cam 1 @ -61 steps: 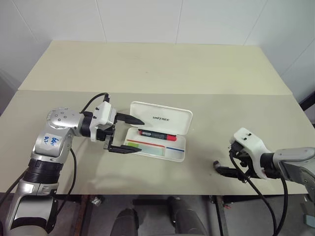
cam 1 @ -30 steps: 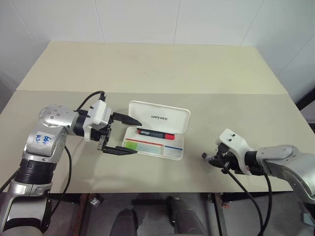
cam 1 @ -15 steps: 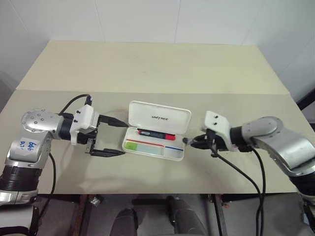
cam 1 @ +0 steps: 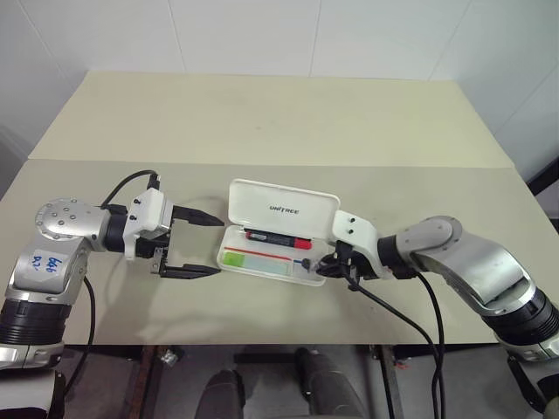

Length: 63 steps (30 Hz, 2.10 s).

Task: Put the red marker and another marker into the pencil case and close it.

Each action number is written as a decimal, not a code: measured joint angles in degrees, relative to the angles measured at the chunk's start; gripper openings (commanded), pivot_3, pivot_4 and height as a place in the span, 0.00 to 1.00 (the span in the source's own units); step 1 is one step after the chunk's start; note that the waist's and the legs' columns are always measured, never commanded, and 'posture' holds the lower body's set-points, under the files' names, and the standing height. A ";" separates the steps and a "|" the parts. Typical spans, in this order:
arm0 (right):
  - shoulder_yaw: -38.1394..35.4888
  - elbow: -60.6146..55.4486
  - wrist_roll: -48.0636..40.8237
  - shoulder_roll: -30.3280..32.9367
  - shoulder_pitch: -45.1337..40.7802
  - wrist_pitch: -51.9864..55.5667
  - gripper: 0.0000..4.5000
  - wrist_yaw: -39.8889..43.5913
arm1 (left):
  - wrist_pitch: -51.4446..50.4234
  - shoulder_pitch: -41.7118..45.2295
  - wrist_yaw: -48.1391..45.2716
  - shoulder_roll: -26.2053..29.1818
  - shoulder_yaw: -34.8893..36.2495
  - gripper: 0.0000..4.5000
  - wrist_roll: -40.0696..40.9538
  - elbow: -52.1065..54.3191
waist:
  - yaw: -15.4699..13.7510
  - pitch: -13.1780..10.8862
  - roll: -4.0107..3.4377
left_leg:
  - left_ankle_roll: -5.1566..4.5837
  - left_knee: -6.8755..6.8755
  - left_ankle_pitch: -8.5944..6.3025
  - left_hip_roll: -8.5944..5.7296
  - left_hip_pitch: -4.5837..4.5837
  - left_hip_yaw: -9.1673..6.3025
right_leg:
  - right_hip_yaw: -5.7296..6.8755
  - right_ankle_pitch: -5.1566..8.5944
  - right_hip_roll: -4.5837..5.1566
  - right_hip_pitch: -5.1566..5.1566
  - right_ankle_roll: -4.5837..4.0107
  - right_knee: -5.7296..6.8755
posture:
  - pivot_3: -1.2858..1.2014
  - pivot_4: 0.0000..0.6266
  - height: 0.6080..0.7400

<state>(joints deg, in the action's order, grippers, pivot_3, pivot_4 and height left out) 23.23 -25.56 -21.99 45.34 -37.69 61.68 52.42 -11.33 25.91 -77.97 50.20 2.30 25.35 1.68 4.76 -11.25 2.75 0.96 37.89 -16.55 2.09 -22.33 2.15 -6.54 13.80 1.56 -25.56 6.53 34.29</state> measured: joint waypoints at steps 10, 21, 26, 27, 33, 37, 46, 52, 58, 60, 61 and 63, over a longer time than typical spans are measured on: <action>1.48 0.39 0.10 -1.60 -1.53 0.89 0.14 -0.35 | -0.55 0.01 0.54 0.00 0.00 1.00 0.05 0.31 | 0.01 0.00 0.00 | 0.00 0.02 0.00 0.00 0.03 -0.02 | 0.02 0.00 -0.02 -0.02 0.01 0.13 | 0.52 0.24 1.00; 2.72 2.31 1.04 -2.17 -2.68 -0.51 0.99 -0.04 | -0.57 0.01 0.92 0.00 0.00 1.00 0.05 0.31 | 0.02 0.00 0.00 | 0.00 0.02 0.00 0.00 0.03 -0.03 | 0.04 0.00 -0.02 -0.02 0.02 0.16 | 0.52 0.24 1.00; 0.15 3.89 0.26 -2.15 -3.82 -3.34 0.99 1.89 | -0.51 0.14 0.94 0.00 0.00 1.00 0.05 0.26 | -0.01 0.00 0.00 | 0.00 0.03 0.00 0.00 0.03 -0.03 | 0.04 -0.02 -0.02 -0.02 0.06 0.16 | 0.52 0.24 1.00; -1.61 4.15 -0.39 -2.15 -3.86 -4.86 0.99 2.84 | -0.47 0.26 0.94 0.00 0.00 1.00 0.05 0.23 | -0.02 0.00 0.00 | 0.00 0.03 0.00 0.00 0.02 -0.03 | 0.05 -0.04 -0.02 -0.02 0.12 0.15 | 0.52 0.24 1.00; -17.09 4.18 -10.77 -4.39 2.95 -17.08 0.99 11.51 | 0.42 1.37 0.81 -0.07 0.00 1.00 -0.05 -1.23 | -0.29 0.00 0.00 | 0.02 0.01 -0.05 0.00 0.02 -0.10 | 0.13 -0.06 -0.02 0.01 0.46 0.23 | 0.52 0.24 1.00; -22.65 4.19 -11.45 -5.71 6.14 -25.11 0.99 11.48 | 0.64 4.17 0.67 -0.22 0.00 1.00 -0.05 -3.93 | -0.29 0.00 0.00 | 0.02 0.05 -0.05 -0.05 0.03 -0.09 | 0.11 -0.06 -0.01 0.02 0.46 0.30 | 0.52 0.24 1.00; -29.75 3.76 -14.88 -6.05 14.59 -30.51 1.00 11.01 | 0.58 5.43 -0.41 -0.62 1.12 0.62 0.26 -7.44 | -0.14 0.00 0.00 | 0.02 0.07 -0.05 -0.04 0.11 -0.09 | 0.09 -0.01 -0.02 0.01 0.41 0.47 | 0.52 0.24 1.00; -31.30 3.54 -16.74 -3.76 16.85 -30.44 1.00 11.68 | -1.50 7.59 -0.18 -2.17 1.79 0.16 2.22 -9.14 | -0.21 0.00 0.00 | 0.03 0.16 -0.04 -0.06 0.14 -0.10 | 0.08 -0.01 -0.02 0.04 0.41 0.57 | 0.52 0.24 1.00; -31.30 3.78 -16.68 -3.63 17.78 -31.70 1.00 11.35 | -3.01 9.71 0.75 -3.32 2.08 0.01 2.56 -9.69 | -0.13 0.00 0.00 | 0.03 0.15 -0.04 -0.06 0.15 -0.09 | 0.06 -0.01 -0.03 0.04 0.41 0.58 | 0.52 0.24 1.00; -31.30 4.66 -16.27 -3.53 17.64 -32.06 1.00 11.09 | -3.52 11.13 2.89 -5.66 2.09 0.01 2.48 -11.09 | -0.28 0.00 0.00 | 0.03 0.20 -0.04 -0.08 0.15 -0.10 | 0.06 -0.01 -0.02 0.04 0.43 0.62 | 0.52 0.24 1.00; -31.25 5.40 -16.14 -3.52 17.50 -32.28 1.00 11.06 | -3.66 12.31 4.65 -7.27 2.12 0.01 2.38 -11.99 | -0.43 0.00 0.01 | 0.03 0.24 -0.04 -0.08 0.13 -0.11 | 0.07 -0.02 -0.03 0.04 0.44 0.63 | 0.52 0.24 1.00; -31.12 6.08 -15.73 -3.47 16.99 -32.69 1.00 11.02 | -3.59 15.27 8.68 -10.38 2.12 0.01 1.40 -14.33 | -0.89 0.00 0.01 | 0.03 0.29 -0.03 -0.13 0.14 -0.12 | 0.04 -0.04 -0.02 0.06 0.48 0.66 | 0.52 0.24 1.00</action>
<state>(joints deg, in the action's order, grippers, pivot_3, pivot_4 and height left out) -7.90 -19.47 -37.73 41.87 -20.70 28.98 63.44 -14.92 41.18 -69.29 39.82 4.41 26.75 -12.65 3.87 -11.26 2.76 1.00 38.18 -16.58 1.96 -22.20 2.04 -6.50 13.76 1.54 -25.50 7.01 34.95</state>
